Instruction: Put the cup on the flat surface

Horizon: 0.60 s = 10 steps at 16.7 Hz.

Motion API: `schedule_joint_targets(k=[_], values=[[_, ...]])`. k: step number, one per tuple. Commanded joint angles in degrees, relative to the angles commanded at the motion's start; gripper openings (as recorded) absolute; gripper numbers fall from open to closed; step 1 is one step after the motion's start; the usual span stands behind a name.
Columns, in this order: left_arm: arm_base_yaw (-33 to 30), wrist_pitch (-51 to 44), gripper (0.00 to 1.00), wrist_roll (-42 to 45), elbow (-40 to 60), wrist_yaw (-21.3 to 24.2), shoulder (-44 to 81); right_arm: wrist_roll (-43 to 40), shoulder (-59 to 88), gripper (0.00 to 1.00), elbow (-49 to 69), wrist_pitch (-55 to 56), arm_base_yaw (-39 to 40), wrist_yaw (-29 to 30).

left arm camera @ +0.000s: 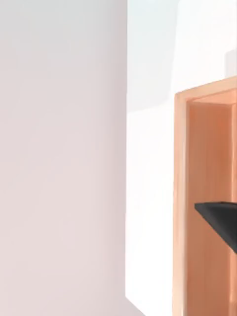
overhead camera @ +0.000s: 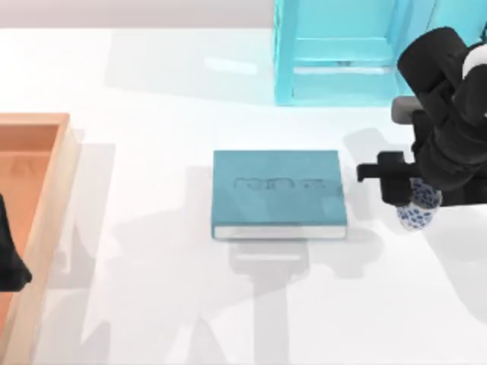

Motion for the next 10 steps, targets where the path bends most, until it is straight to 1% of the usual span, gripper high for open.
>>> schedule_joint_targets(k=[1,10], values=[[0.00,0.00,1.00,0.00,0.00,0.00,0.00,0.00,0.00,0.00,0.00,0.00,0.00,0.00],[0.00,0.00,1.00,0.00,0.00,0.00,0.00,0.00,0.00,0.68,0.00,0.00,0.00,0.00]])
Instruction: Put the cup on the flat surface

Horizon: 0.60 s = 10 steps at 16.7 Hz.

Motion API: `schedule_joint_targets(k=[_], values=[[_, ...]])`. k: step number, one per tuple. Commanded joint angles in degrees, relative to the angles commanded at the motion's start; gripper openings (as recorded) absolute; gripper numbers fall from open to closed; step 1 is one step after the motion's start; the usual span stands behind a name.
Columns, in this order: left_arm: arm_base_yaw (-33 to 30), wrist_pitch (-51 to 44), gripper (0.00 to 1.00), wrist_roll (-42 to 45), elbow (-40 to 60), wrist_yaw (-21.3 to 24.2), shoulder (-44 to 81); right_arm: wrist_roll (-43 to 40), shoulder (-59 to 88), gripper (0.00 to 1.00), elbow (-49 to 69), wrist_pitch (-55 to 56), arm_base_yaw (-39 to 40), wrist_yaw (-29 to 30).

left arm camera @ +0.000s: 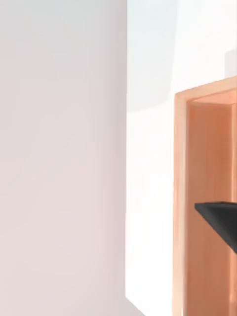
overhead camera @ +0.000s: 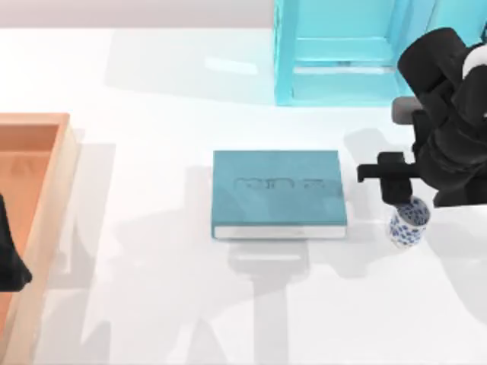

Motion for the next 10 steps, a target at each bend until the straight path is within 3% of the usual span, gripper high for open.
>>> schedule_joint_targets(k=[4,10], values=[[0.00,0.00,1.00,0.00,0.00,0.00,0.00,0.00,0.00,0.98,0.00,0.00,0.00,0.00],[0.00,0.00,1.00,0.00,0.00,0.00,0.00,0.00,0.00,1.00,0.00,0.00,0.00,0.00]])
